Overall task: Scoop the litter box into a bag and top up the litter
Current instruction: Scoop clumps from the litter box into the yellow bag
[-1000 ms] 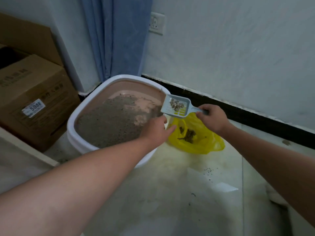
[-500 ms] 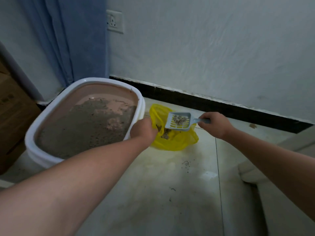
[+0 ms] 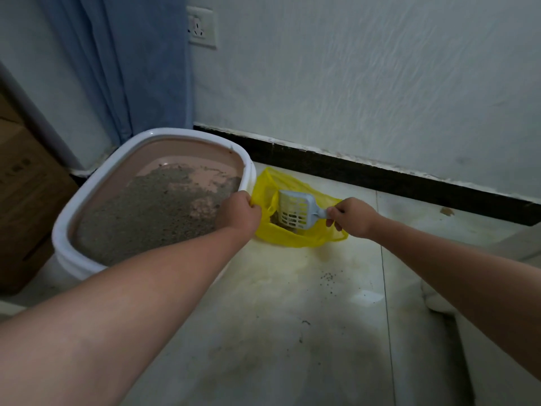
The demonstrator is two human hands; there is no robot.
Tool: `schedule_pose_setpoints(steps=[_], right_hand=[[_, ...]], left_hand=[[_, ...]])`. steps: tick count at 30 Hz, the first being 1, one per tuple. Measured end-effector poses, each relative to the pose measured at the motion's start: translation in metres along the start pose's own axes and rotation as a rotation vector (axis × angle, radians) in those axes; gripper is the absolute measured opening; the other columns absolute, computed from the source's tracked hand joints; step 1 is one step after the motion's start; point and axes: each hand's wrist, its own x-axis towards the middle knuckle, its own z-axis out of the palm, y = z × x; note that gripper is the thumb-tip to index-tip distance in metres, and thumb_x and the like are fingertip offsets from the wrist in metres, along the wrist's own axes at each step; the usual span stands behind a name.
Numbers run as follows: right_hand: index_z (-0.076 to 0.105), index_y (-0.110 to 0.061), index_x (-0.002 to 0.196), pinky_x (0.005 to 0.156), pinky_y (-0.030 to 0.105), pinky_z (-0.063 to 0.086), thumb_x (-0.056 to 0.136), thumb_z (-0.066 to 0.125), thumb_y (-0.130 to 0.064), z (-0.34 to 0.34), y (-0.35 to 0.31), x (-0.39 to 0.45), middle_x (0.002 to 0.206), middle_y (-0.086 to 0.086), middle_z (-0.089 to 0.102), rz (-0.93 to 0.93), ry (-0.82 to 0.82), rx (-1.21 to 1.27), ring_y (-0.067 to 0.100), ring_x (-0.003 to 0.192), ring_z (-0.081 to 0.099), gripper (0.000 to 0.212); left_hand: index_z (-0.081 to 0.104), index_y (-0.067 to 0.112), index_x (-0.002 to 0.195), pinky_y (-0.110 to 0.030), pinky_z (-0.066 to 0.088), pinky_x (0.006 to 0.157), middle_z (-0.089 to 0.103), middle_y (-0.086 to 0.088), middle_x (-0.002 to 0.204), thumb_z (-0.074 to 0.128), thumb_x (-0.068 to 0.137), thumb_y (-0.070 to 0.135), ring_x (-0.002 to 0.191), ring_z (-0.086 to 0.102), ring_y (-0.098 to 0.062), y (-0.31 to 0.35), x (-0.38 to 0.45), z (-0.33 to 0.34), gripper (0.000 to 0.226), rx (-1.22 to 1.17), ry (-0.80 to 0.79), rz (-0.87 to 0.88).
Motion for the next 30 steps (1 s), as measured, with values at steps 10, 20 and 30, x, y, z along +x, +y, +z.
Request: schedule_pose_setpoints(steps=[10,20,30], right_hand=[[0.072,-0.016,0.078,0.055,0.024,0.038,0.099,0.047,-0.025,-0.002,0.002,0.005,0.067,-0.004,0.064,0.006,0.041,0.065,0.009,0.054,0.05,0.034],[0.068,-0.02,0.095,0.066,0.033,0.047,0.089,0.062,-0.029,-0.012,0.002,0.006,0.079,0.001,0.064,-0.072,0.328,0.172,0.02,0.074,0.06,0.012],[0.069,-0.021,0.099,0.077,0.036,0.051,0.085,0.066,-0.031,0.011,-0.062,0.031,0.091,0.002,0.067,-0.142,0.409,0.26,0.02,0.085,0.061,0.017]], left_hand=[[0.046,0.018,0.063,-0.03,0.033,0.057,0.051,-0.004,0.065,0.058,0.083,0.018,0.067,0.052,-0.027,-0.012,0.004,-0.008,0.023,-0.037,-0.003,-0.048],[0.064,0.012,0.087,-0.038,0.05,0.058,0.063,-0.003,0.078,0.059,0.086,0.035,0.068,0.06,-0.026,-0.038,-0.002,-0.023,0.023,0.189,0.08,0.593],[0.066,0.009,0.096,-0.038,0.051,0.059,0.061,-0.008,0.088,0.057,0.082,0.039,0.079,0.061,-0.029,-0.089,-0.022,-0.047,0.034,0.4,0.023,0.907]])
